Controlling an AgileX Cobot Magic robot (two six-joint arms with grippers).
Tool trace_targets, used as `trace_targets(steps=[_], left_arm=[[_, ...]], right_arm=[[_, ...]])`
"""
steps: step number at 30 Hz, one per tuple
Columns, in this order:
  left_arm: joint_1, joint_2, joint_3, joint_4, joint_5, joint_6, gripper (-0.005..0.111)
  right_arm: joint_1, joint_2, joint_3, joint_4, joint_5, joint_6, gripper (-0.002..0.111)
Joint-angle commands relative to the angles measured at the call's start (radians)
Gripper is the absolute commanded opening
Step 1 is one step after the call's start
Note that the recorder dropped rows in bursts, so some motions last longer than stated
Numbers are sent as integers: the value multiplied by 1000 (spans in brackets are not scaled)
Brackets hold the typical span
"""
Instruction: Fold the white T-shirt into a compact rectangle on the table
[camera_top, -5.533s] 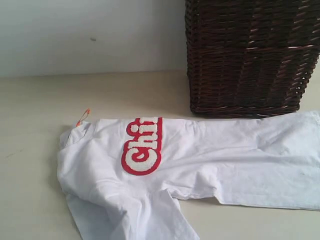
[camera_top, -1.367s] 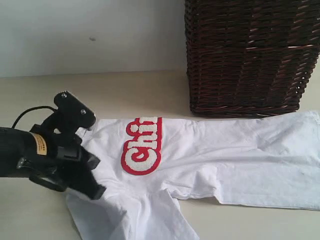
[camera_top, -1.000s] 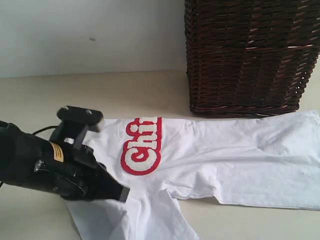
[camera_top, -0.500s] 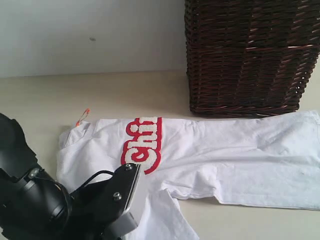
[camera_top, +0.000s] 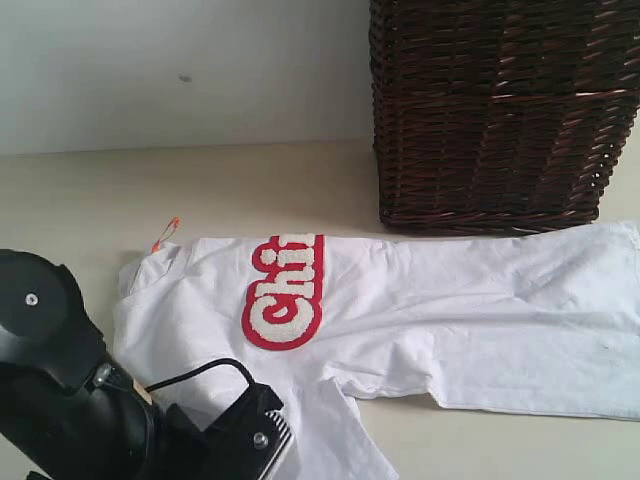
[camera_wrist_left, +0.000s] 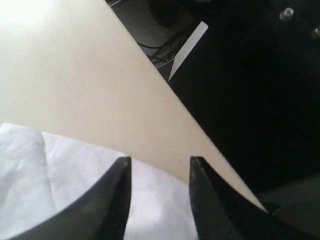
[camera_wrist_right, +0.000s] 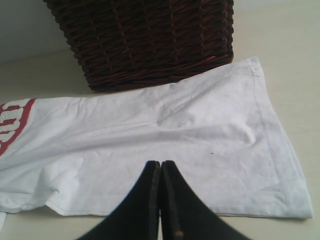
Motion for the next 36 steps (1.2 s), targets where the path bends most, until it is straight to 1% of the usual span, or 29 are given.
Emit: trace_targets(steps=[1,3,4,6,7,9,11,12,13,14,15,16,17,19,21,22,24,25,26,29,33,36], left_arm=[[-13,8,6,132,-24,31,50],[-13,12,6,180,-34,31,53],[-13,32,6,224,-34,31,53],[-13,60,6,255,-36,31,53],[-13,76,6,255,-38,31,52],[-13,105,6,188,-38,31,49],[-13,110,6,76,-38,31,37],[-13,108,6,-6,-35,14,24],[-13,106,6,-33,-32,5,18],[-13,103,6,-43,-19,-33,2],[-13,102,6,-43,-7,-50,0],[-4,97,6,-41,28,-126,0],[6,95,6,-43,51,-164,0],[35,85,6,-50,133,-215,0],[61,77,6,-70,180,-247,0],[99,64,6,-93,209,-285,0],[133,56,6,-115,227,-299,0],[165,54,6,-138,240,-301,0],[181,54,6,-151,244,-303,0],[245,54,6,-234,244,-310,0],[274,56,6,-253,237,-310,0],[276,56,6,-273,237,-310,0]], right_arm=[[1,-4,5,3,-9,-3,0],[1,-4,5,3,-9,-3,0],[1,-4,5,3,-9,-3,0],[1,-4,5,3,-9,-3,0],[1,-4,5,3,-9,-3,0],[1,-4,5,3,-9,-3,0],[1,-4,5,3,-9,-3,0],[1,-4,5,3,-9,-3,0],[1,-4,5,3,-9,-3,0],[1,-4,5,3,-9,-3,0],[1,-4,5,3,-9,-3,0],[1,-4,5,3,-9,-3,0],[1,-4,5,3,-9,-3,0],[1,-4,5,3,-9,-3,0],[1,-4,5,3,-9,-3,0],[1,-4,5,3,-9,-3,0],[1,-4,5,3,-9,-3,0],[1,-4,5,3,-9,-3,0],[1,-4,5,3,-9,-3,0],[1,-4,5,3,-9,-3,0],[1,-4,5,3,-9,-3,0],[1,-4,5,3,-9,-3,0]])
